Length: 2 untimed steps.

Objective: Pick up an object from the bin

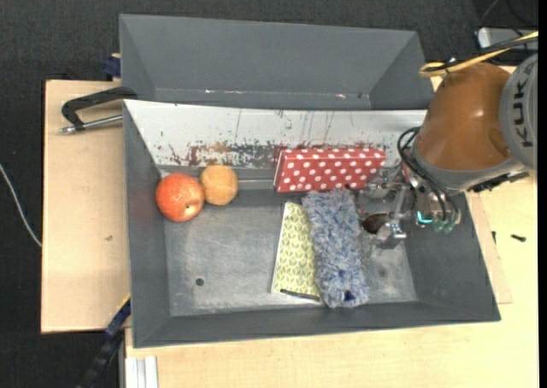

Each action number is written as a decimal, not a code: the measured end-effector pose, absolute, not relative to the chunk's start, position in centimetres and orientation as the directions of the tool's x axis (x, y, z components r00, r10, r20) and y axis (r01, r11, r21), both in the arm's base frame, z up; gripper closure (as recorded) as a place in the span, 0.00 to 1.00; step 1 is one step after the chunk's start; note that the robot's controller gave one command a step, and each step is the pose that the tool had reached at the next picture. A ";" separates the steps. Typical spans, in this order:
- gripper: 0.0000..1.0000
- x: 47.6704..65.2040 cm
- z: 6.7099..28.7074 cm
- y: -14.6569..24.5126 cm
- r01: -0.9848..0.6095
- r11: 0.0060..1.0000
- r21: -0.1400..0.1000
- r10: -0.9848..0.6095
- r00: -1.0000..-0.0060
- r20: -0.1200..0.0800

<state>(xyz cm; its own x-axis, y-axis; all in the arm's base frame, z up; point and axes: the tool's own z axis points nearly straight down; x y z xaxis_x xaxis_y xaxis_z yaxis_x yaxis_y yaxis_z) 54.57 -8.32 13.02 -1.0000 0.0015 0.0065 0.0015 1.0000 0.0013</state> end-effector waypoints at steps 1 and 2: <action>0.00 54.7 13.4 -8.3 0.000 1.000 0.000 0.000 -1.000 0.000; 1.00 50.8 7.2 -11.4 0.107 0.994 0.001 0.107 -0.994 -0.001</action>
Offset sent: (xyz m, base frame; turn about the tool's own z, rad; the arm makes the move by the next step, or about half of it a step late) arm -0.0390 -0.0312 -0.0602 0.1052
